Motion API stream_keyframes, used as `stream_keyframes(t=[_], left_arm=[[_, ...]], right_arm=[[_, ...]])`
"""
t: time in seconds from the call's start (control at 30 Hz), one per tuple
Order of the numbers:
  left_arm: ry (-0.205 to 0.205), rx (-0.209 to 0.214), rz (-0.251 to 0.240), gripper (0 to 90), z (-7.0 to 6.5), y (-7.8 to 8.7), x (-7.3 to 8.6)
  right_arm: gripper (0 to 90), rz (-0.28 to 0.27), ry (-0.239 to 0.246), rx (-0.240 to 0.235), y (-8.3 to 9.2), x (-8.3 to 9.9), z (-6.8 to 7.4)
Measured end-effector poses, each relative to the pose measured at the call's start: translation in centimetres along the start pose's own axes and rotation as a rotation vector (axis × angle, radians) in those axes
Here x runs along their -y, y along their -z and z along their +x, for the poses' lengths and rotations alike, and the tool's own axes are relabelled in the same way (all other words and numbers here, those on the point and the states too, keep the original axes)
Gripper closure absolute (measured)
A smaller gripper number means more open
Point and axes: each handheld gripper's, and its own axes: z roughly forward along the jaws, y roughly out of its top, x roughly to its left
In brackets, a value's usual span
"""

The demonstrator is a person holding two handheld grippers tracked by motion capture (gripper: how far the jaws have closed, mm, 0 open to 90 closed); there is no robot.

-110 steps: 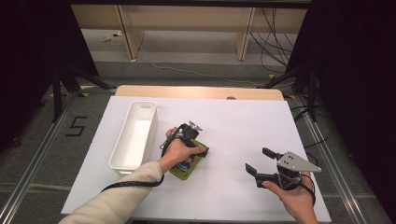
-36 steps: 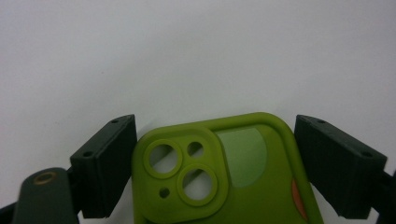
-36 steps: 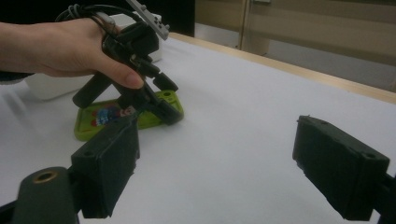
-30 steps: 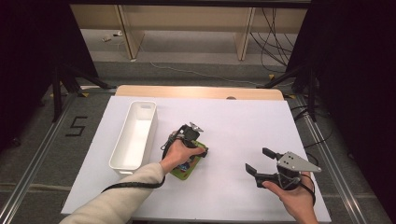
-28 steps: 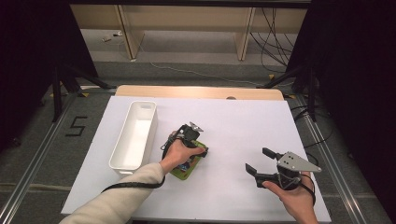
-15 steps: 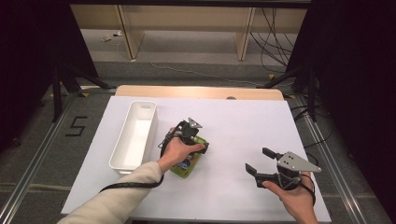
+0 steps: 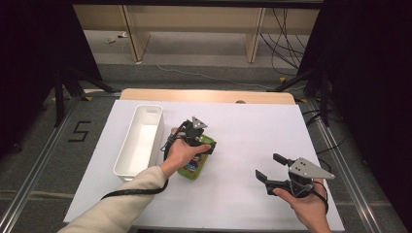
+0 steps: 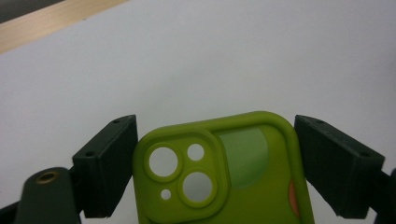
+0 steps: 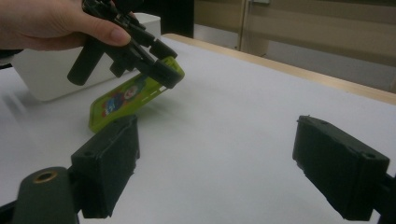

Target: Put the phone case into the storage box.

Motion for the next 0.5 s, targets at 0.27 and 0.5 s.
stream_keyframes(t=[0.27,0.5], left_arm=[[-0.01,-0.014,-0.062,16.2,0.0,1.3,-1.0],[-0.002,-0.028,-0.107,16.2,0.1,2.3,-1.7]], right_arm=[[16.0,0.0,0.0,0.003,0.0,0.0,0.0],[16.0,-0.001,0.0,0.002,0.1,0.0,0.0]])
